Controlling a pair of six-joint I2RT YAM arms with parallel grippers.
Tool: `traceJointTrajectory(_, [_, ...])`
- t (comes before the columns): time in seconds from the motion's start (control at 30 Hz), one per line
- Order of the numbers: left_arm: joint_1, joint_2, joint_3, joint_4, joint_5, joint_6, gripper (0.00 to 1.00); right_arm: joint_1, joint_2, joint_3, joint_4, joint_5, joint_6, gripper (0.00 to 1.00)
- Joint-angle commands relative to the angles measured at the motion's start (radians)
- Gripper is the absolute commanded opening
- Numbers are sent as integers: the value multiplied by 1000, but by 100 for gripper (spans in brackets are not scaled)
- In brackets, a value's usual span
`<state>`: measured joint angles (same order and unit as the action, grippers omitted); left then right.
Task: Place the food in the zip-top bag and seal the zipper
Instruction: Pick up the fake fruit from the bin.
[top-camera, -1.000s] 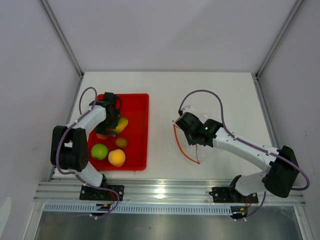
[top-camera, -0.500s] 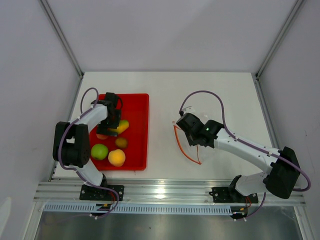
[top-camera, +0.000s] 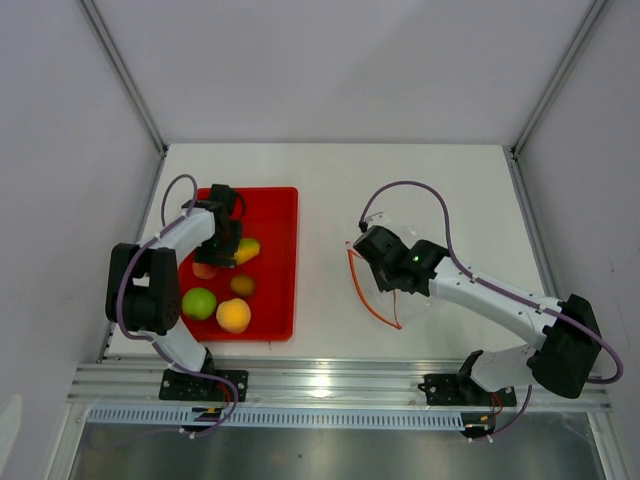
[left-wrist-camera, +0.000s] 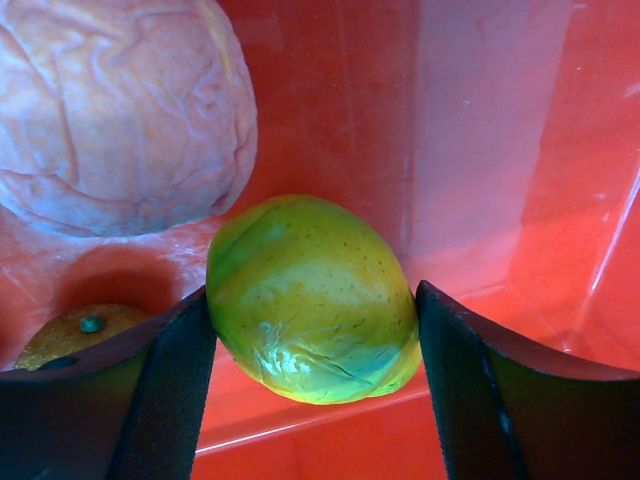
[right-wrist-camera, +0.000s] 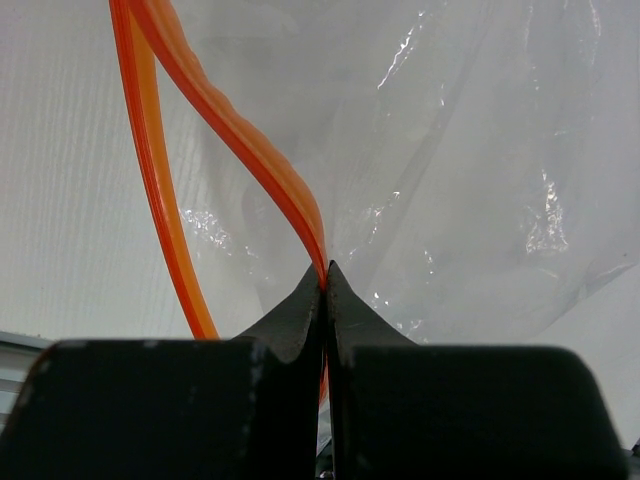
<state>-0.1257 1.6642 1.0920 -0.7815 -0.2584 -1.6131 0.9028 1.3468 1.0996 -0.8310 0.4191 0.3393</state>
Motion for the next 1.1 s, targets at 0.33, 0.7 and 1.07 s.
traceJointTrajectory(0.33, [-40,-175,51,1,-84,171,62,-4,-28,39,-8,3,32,0])
traceJointTrajectory(0.7, [-227,-471,-40,177,56,458,67,-36,-5,103,-46,-58,86,0])
traceJointTrajectory(1.07, [-354,-785,-343,651,471,749,56,-84,-14,134,-31,-186,112,0])
